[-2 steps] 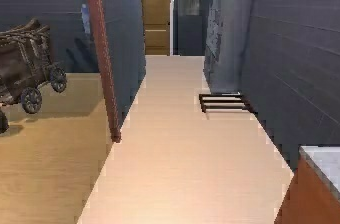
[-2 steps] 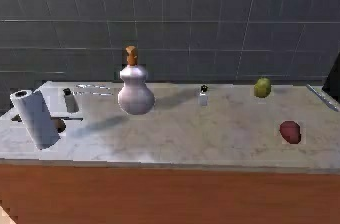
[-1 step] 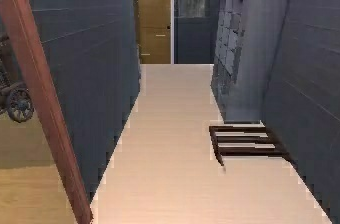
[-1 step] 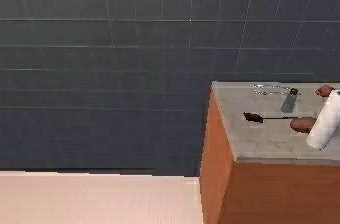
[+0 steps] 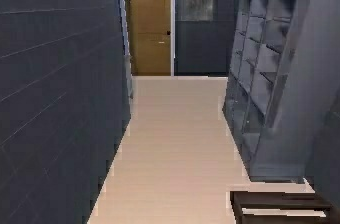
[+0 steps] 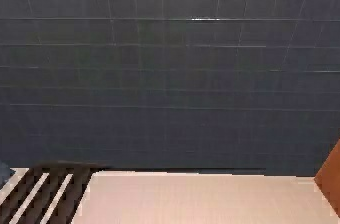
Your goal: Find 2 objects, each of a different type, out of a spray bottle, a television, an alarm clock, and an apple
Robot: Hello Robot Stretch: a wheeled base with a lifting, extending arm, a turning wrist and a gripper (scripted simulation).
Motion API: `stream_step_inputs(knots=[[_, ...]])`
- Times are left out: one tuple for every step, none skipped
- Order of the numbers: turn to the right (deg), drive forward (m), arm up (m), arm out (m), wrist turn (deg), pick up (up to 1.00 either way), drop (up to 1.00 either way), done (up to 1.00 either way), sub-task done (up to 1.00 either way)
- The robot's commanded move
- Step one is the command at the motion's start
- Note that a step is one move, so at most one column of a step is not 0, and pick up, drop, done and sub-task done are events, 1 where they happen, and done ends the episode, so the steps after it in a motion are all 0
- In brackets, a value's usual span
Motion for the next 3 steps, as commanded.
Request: stream_step_inputs(knots=[[0.0, 1.00, 0.00, 0.00, 0.0, 0.00, 0.00, 0.00, 0.00], [-3.0, 0.00, 0.00, 0.00, 0.0, 0.00, 0.00, 0.00, 0.00], [0.0, 1.00, 0.00, 0.00, 0.0, 0.00, 0.00, 0.00, 0.00]])
